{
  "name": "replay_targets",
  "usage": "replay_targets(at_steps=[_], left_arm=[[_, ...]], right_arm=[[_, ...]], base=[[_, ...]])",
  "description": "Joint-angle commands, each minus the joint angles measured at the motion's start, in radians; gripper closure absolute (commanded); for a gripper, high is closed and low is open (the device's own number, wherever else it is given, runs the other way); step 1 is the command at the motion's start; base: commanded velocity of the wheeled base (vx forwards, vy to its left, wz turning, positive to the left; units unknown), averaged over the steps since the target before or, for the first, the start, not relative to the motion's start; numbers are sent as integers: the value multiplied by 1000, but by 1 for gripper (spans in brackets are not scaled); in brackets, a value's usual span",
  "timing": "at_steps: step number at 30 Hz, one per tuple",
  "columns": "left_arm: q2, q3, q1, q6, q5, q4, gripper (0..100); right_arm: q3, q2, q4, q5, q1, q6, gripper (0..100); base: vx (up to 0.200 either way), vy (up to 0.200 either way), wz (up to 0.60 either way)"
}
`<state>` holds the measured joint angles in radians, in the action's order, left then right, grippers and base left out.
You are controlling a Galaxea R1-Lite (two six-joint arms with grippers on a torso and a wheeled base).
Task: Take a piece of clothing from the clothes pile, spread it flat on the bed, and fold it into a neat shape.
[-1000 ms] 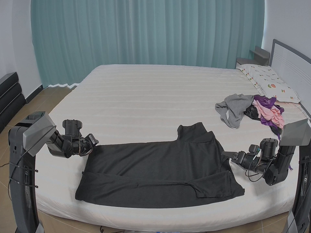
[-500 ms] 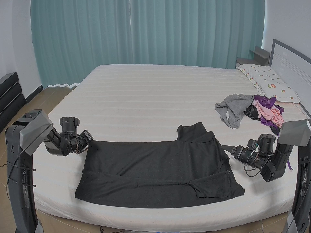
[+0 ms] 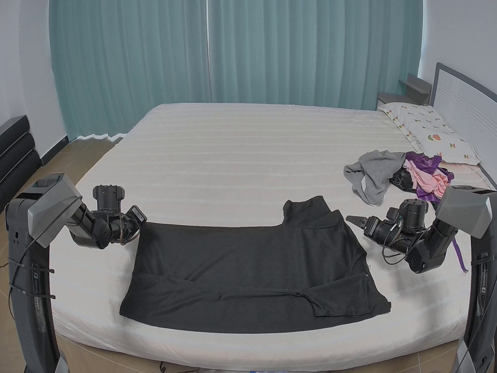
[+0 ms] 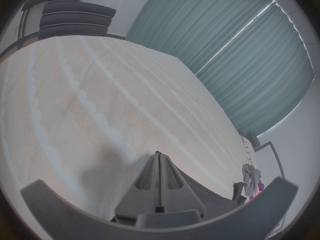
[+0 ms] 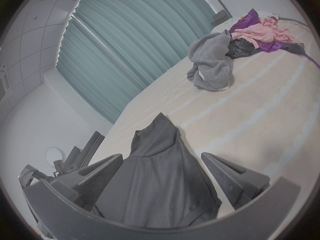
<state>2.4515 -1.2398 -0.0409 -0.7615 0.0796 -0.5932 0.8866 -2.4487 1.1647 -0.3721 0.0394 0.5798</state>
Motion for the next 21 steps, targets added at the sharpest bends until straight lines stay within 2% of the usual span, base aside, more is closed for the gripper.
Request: replay_targets(at_steps=[1, 4, 5, 6, 13, 14, 16, 21], left_arm=[[-6, 11, -2, -1, 0, 1, 100], [-17, 25, -4, -2, 2, 1, 100], [-17, 25, -4, -2, 2, 1, 100], [-19, 28, -5, -4, 2, 0, 100], [-19, 28, -11, -4, 5, 0, 100], [-19, 31, -11, -4, 5, 0, 100], [-19, 31, -11, -4, 5, 0, 100], [-19, 31, -11, -4, 3, 0, 100]], right_arm=[[98, -35, -53, 18, 16, 3, 0], [209, -55, -168, 44, 42, 2, 0], [209, -55, -168, 44, 42, 2, 0], [270, -56, -237, 52, 53, 0, 0], [433, -81, -416, 55, 66, -3, 0], [488, -88, -513, 56, 66, -6, 0], [554, -95, -582, 67, 68, -11, 0], [650, -167, -619, 93, 77, -14, 0]], base=[[0, 0, 0], [0, 0, 0], [0, 0, 0], [0, 0, 0], [0, 0, 0], [0, 0, 0], [0, 0, 0], [0, 0, 0]])
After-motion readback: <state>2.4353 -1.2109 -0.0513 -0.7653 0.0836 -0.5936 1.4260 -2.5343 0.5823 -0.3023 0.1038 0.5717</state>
